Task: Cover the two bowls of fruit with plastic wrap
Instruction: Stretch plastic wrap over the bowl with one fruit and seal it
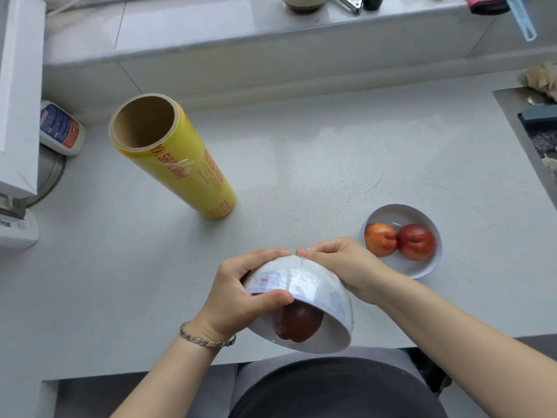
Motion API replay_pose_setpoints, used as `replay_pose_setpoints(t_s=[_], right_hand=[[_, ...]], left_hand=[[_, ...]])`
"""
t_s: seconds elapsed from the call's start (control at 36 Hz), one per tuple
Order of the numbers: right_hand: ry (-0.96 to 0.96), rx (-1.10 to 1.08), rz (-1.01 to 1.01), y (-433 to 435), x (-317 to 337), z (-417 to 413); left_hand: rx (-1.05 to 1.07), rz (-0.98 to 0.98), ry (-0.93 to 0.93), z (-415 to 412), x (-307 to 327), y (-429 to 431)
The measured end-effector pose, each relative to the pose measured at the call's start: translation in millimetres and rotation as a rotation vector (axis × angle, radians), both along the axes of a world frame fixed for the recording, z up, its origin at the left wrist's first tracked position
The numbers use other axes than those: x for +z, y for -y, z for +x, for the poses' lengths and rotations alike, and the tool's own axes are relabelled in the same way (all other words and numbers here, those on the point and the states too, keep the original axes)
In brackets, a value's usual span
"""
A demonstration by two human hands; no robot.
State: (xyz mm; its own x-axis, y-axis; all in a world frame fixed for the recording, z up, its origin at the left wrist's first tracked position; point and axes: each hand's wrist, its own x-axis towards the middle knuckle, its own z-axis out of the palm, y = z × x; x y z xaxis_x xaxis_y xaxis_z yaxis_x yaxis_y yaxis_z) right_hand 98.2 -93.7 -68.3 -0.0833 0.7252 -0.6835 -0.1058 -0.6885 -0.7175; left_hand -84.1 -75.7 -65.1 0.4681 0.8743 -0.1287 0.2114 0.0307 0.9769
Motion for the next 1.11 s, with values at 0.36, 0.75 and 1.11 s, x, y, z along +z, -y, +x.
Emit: replay_pose_setpoints(t_s=[0.36, 0.75, 1.11], right_hand=[[0.368, 0.096, 0.112, 6, 8, 35], [0.169, 0.396, 0.319, 31, 29, 11], [-0.163, 0.034, 0.251, 29, 11, 19]], left_hand=[[0.032, 0.011, 0.022, -7, -1, 7], [0.076, 0.021, -0.015, -3, 3, 5], [0.267, -0.295, 0.097, 11, -2, 5]])
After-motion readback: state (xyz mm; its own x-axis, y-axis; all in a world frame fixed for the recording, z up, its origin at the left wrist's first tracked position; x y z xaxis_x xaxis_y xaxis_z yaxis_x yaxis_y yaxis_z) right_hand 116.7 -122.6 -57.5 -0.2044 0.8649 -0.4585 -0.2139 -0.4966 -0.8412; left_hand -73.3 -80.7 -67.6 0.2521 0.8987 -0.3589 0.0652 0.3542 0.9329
